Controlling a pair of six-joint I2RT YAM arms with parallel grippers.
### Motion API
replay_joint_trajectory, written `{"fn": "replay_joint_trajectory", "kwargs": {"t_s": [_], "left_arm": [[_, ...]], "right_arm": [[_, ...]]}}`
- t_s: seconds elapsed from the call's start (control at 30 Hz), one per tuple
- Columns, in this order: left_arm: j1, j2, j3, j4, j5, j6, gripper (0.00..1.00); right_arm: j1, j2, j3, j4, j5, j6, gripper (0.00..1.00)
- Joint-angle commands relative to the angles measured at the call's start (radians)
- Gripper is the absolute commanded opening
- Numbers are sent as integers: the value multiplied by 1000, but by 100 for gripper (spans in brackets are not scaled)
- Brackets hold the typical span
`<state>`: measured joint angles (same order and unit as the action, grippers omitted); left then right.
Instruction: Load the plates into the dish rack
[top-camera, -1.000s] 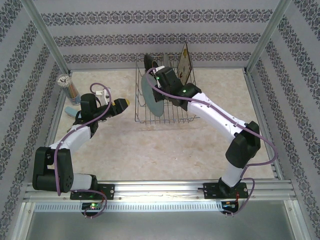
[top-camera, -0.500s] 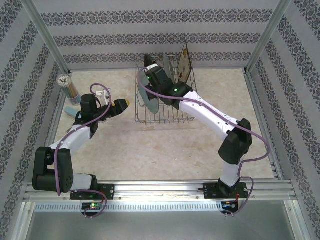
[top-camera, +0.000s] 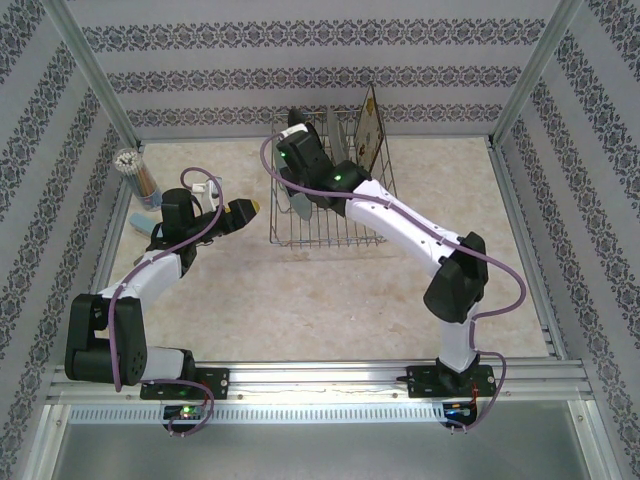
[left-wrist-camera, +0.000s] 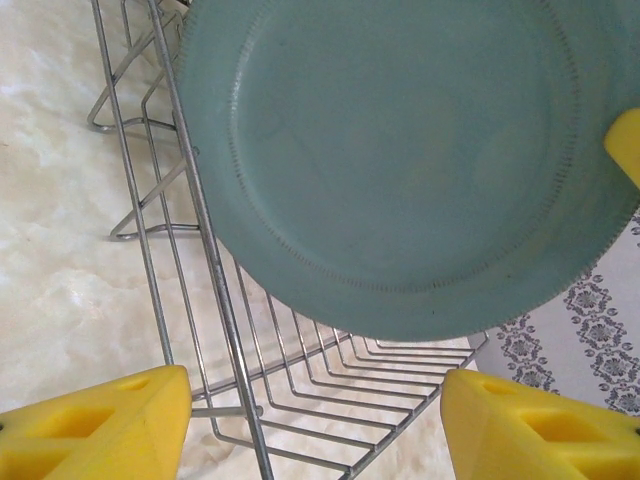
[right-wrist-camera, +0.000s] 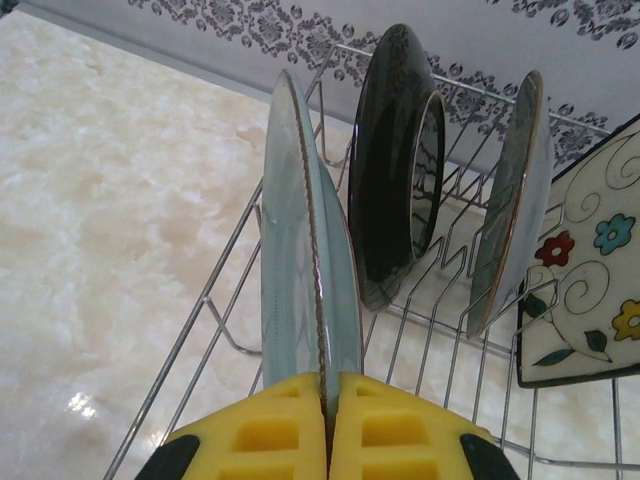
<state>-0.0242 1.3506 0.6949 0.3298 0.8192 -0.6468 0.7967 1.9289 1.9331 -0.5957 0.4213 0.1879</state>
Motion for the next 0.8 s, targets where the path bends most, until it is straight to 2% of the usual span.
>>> {"fn": "replay_joint_trajectory", "kwargs": {"t_s": [0.0,0.33,0.77], "left_arm": [[13,-18,-17,47,26,7,67],[15,-11,-21,69,31,-5,67],[23,1,-26,99,41,-22,67]], "right_arm": [[16,3,82,89,78,-18,0],[36,107,234,39,160,-43,0],[50,178,317,57,255,-42,0]]}}
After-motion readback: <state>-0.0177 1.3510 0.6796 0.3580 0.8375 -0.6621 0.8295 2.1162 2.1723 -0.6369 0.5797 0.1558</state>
